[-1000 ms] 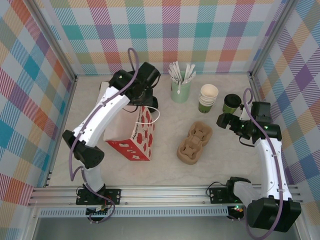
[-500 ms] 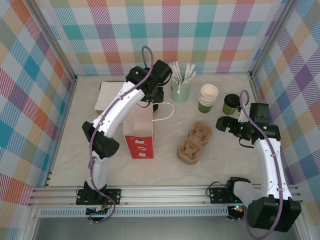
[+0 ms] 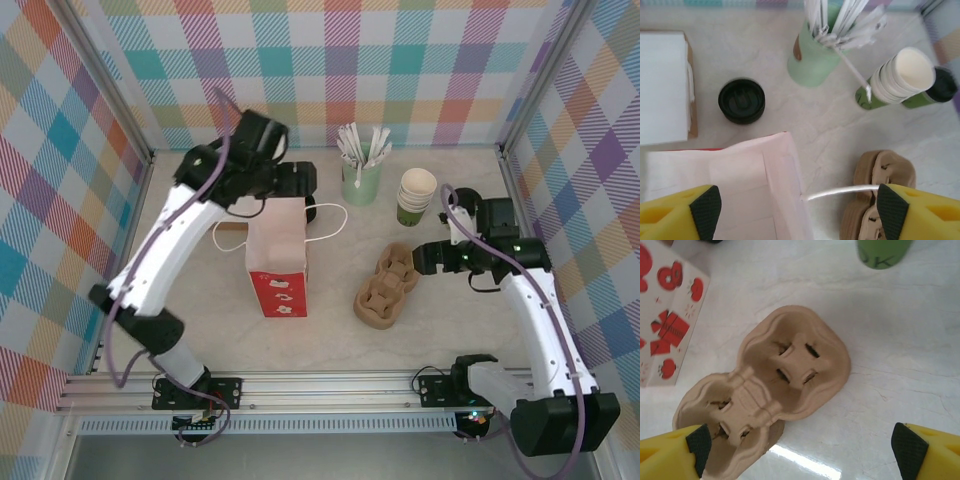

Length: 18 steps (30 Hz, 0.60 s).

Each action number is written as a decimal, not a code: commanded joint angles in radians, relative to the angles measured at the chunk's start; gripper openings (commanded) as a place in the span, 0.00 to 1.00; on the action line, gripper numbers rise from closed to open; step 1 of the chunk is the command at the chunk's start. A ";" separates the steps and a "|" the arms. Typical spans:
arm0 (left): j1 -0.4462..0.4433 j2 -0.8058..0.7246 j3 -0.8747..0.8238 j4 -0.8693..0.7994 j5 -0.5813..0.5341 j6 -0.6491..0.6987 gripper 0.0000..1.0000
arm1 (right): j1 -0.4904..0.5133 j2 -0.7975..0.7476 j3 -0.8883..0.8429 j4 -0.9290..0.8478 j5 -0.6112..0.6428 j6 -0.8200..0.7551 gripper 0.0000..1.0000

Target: Pack the takeout coffee

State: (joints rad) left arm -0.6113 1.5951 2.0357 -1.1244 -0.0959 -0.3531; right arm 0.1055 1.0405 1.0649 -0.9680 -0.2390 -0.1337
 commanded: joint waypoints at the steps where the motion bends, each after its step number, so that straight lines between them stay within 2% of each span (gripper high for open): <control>1: 0.024 -0.166 -0.183 0.185 -0.025 0.017 0.87 | 0.051 0.059 0.045 -0.067 -0.019 -0.083 0.92; 5: 0.036 -0.381 -0.418 0.280 -0.143 0.006 0.92 | 0.139 0.149 0.092 -0.111 -0.035 -0.104 0.87; 10: 0.036 -0.631 -0.662 0.311 -0.281 -0.014 0.94 | 0.257 0.242 0.128 -0.151 0.034 -0.151 0.86; 13: 0.036 -0.747 -0.775 0.310 -0.355 -0.038 0.95 | 0.303 0.281 0.129 -0.153 0.105 -0.161 0.86; 18: 0.036 -0.872 -0.866 0.291 -0.456 -0.061 0.97 | 0.365 0.338 0.124 -0.131 0.199 -0.163 0.86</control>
State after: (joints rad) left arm -0.5842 0.7601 1.1961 -0.8608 -0.4484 -0.3870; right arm 0.4477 1.3582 1.1671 -1.0859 -0.1085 -0.2703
